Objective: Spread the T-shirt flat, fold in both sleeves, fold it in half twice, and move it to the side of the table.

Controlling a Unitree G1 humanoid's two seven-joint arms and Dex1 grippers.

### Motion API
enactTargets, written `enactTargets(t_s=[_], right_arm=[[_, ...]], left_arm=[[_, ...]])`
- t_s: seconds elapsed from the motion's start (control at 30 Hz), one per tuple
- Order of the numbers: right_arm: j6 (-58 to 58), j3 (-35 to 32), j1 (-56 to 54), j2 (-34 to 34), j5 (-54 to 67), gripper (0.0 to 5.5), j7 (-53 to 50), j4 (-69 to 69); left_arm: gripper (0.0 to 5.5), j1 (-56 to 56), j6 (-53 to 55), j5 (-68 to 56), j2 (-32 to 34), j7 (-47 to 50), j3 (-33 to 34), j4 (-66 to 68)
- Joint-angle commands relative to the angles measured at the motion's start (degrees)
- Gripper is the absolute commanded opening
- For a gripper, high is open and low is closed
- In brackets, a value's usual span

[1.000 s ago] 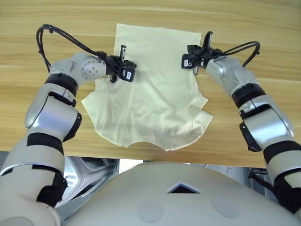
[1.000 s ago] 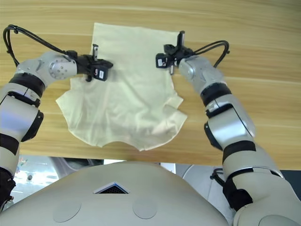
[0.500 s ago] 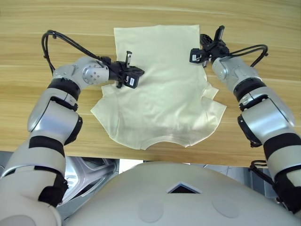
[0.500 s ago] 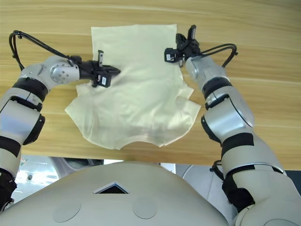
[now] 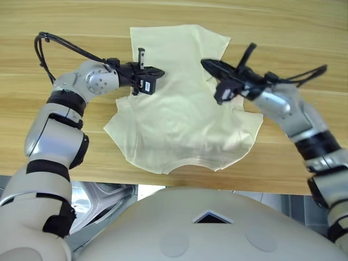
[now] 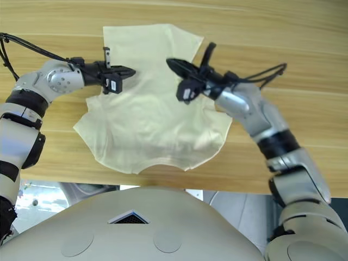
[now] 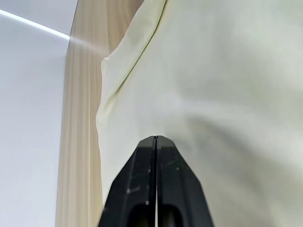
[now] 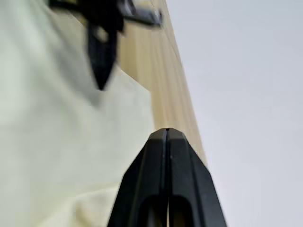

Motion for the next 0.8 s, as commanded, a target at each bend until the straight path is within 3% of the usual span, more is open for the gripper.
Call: enactTargets(t_s=[0.03,0.57,0.8], right_arm=[[3.1,-7.2,7.5,-10.6,6.4,0.00,10.3,-13.0],[1.6,-9.4,19.3,-17.4,4.5,0.00,28.6,-16.1],[0.9,-11.4,22.6,-20.5,6.6,0.00,33.7,-16.5]], left_arm=[[0.04,2.0,1.7,1.5,-0.9,0.2,-0.8,-0.5],[0.04,2.6,3.1,9.1,-0.2,3.1,-5.8,-0.9],[0.04,-0.1,3.0,16.3,2.0,2.5,-11.6,-2.9]])
